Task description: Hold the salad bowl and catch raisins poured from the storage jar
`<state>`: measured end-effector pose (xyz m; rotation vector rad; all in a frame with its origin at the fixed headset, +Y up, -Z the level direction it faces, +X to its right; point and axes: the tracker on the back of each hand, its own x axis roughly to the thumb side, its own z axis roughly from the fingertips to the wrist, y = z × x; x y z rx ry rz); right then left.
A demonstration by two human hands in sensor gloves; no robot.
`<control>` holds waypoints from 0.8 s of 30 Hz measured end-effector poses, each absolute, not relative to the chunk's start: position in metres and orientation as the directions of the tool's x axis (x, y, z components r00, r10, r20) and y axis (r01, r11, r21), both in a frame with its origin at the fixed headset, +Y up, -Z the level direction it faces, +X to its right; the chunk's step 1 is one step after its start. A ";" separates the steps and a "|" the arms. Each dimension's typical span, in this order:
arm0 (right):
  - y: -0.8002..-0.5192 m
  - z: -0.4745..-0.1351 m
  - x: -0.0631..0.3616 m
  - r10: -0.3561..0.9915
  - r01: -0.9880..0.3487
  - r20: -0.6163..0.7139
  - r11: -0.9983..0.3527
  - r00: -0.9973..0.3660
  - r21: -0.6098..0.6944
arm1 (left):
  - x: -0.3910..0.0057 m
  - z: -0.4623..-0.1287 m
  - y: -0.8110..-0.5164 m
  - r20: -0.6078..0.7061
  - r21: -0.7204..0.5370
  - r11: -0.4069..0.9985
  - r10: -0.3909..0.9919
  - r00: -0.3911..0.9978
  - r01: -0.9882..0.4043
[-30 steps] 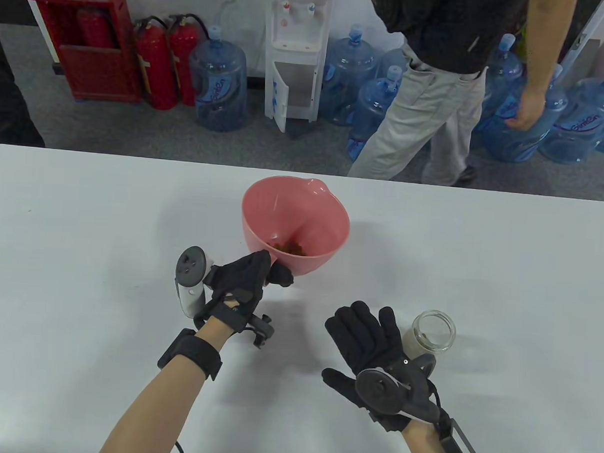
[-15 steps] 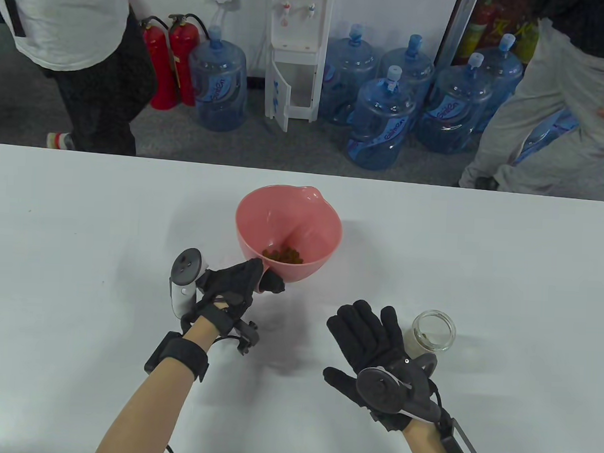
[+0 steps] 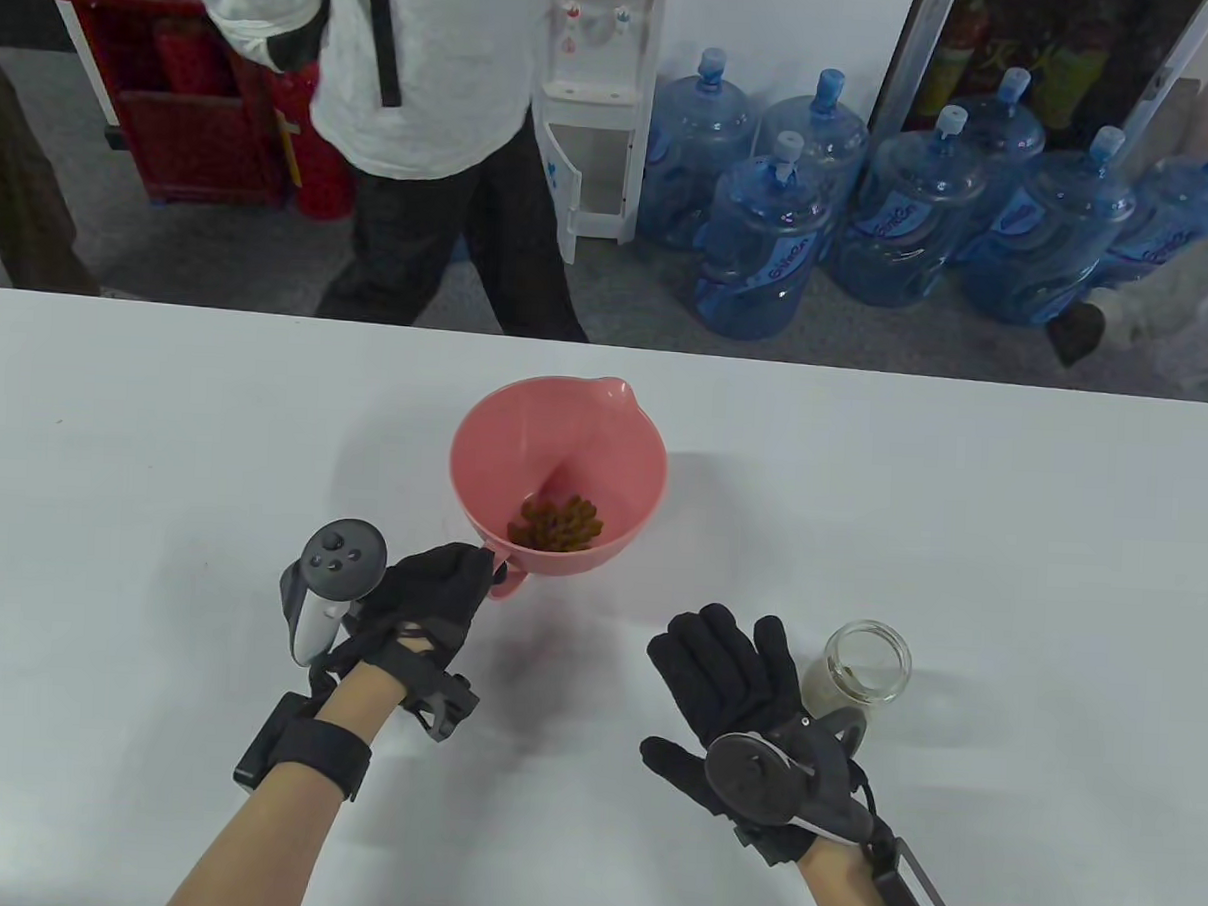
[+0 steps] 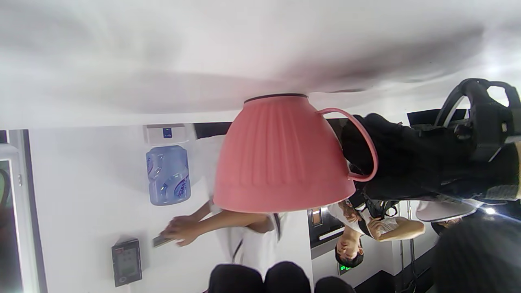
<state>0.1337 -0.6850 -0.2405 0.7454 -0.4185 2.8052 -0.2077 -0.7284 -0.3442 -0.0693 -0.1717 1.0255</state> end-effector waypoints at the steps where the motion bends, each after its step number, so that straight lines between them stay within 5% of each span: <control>1: -0.686 -0.241 0.133 0.133 -0.275 0.512 -0.937 -0.849 -0.214 | -0.212 -0.340 -0.724 0.128 -0.113 0.574 0.818 0.561 -0.811; 13: -0.687 -0.240 0.130 0.189 -0.326 0.523 -0.927 -0.831 -0.185 | -0.224 -0.271 -0.671 0.429 0.043 0.874 0.421 0.799 -0.484; 24: -0.690 -0.236 0.122 0.209 -0.344 0.550 -0.926 -0.808 -0.154 | -0.204 -0.218 -0.690 0.558 0.037 0.944 0.252 0.791 -0.327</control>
